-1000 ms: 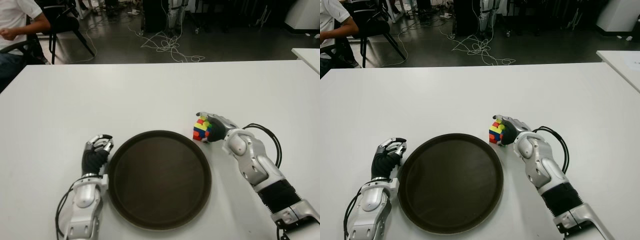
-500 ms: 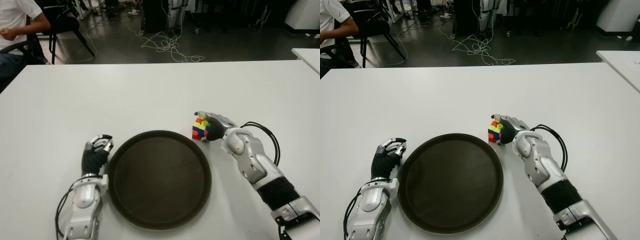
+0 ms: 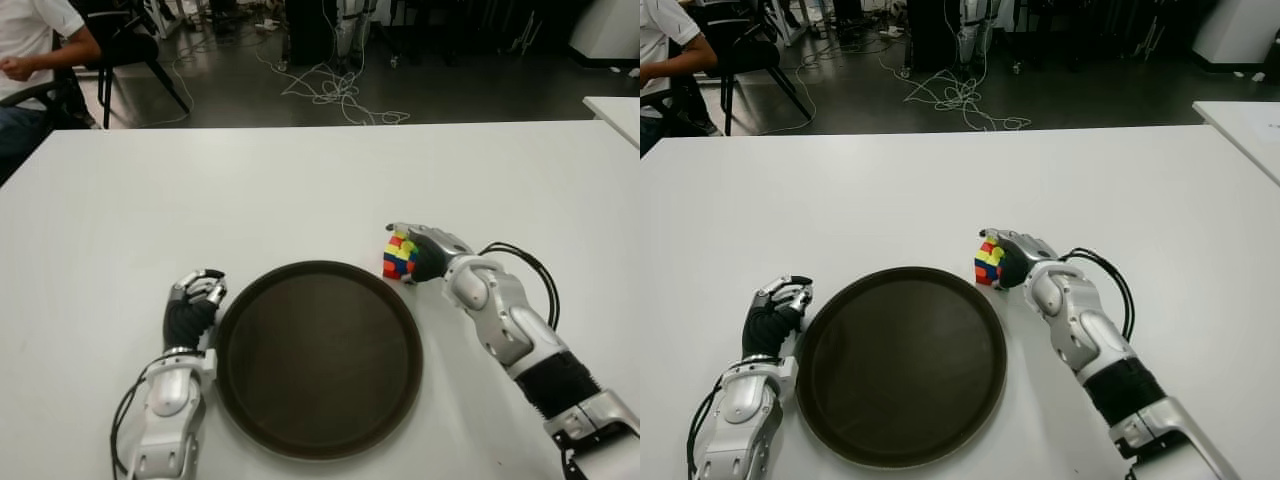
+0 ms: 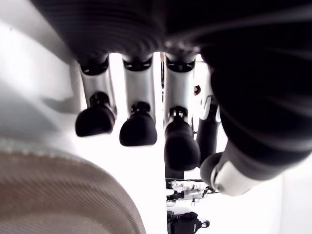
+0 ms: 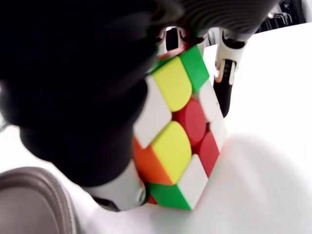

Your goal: Pick up the Rubik's Cube and put it in the plate

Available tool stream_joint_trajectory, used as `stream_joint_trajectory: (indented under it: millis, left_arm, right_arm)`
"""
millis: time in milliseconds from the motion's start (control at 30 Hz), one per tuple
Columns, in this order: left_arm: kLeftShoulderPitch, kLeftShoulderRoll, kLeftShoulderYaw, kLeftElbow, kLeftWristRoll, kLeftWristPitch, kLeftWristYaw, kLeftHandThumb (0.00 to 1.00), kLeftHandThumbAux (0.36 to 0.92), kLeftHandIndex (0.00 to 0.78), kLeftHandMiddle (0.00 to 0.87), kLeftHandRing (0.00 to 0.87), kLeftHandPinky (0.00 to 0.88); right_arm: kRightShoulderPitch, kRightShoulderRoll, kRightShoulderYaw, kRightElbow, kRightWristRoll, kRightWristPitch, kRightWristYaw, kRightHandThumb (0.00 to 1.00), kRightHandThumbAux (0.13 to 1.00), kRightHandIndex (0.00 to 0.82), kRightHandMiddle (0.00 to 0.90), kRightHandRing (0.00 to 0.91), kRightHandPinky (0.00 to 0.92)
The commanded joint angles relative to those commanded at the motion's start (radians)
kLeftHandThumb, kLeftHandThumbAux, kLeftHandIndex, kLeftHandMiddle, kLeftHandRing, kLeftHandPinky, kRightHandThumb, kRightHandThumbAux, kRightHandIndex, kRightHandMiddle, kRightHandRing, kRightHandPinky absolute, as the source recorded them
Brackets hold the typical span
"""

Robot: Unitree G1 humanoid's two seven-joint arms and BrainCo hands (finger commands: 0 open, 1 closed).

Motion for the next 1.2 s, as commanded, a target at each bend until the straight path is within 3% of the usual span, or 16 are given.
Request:
stream_joint_trajectory:
  millis: [300, 467, 567, 833, 1200]
  left_arm:
    - [0.0, -0.001, 0.004, -0.002, -0.015, 0.009, -0.01, 0.71, 0.704, 0.444, 0.803, 0.816, 0.801]
    - [0.0, 0.001, 0.004, 0.003, -0.019, 0.0, -0.014, 0.709, 0.705, 0.443, 0.8, 0.812, 0.799]
    - [0.001, 0.002, 0.003, 0.003, -0.017, -0.001, -0.013, 0.709, 0.705, 0.443, 0.799, 0.811, 0.8]
    - [0.002, -0.001, 0.002, 0.001, -0.013, -0.003, -0.009, 0.709, 0.704, 0.444, 0.804, 0.816, 0.809]
    - [0.004, 0.001, 0.0, 0.007, -0.009, -0.02, -0.01, 0.708, 0.705, 0.443, 0.801, 0.811, 0.797]
  right_arm:
    - [0.031, 0.027, -0.047, -0.023, 0.025, -0.024, -0.124, 0.0, 0.948, 0.32, 0.334, 0.364, 0.443]
    - [0.043, 0.048, -0.067, -0.025, 0.023, -0.02, -0.192, 0.124, 0.903, 0.48, 0.535, 0.575, 0.604]
    - [0.049, 0.061, -0.079, -0.028, 0.023, -0.017, -0.227, 0.178, 0.882, 0.529, 0.615, 0.646, 0.665]
    - [0.062, 0.087, -0.109, -0.039, 0.037, -0.014, -0.278, 0.263, 0.858, 0.594, 0.725, 0.74, 0.74]
    - [0.075, 0.108, -0.128, -0.06, 0.038, -0.004, -0.303, 0.281, 0.842, 0.602, 0.745, 0.759, 0.763]
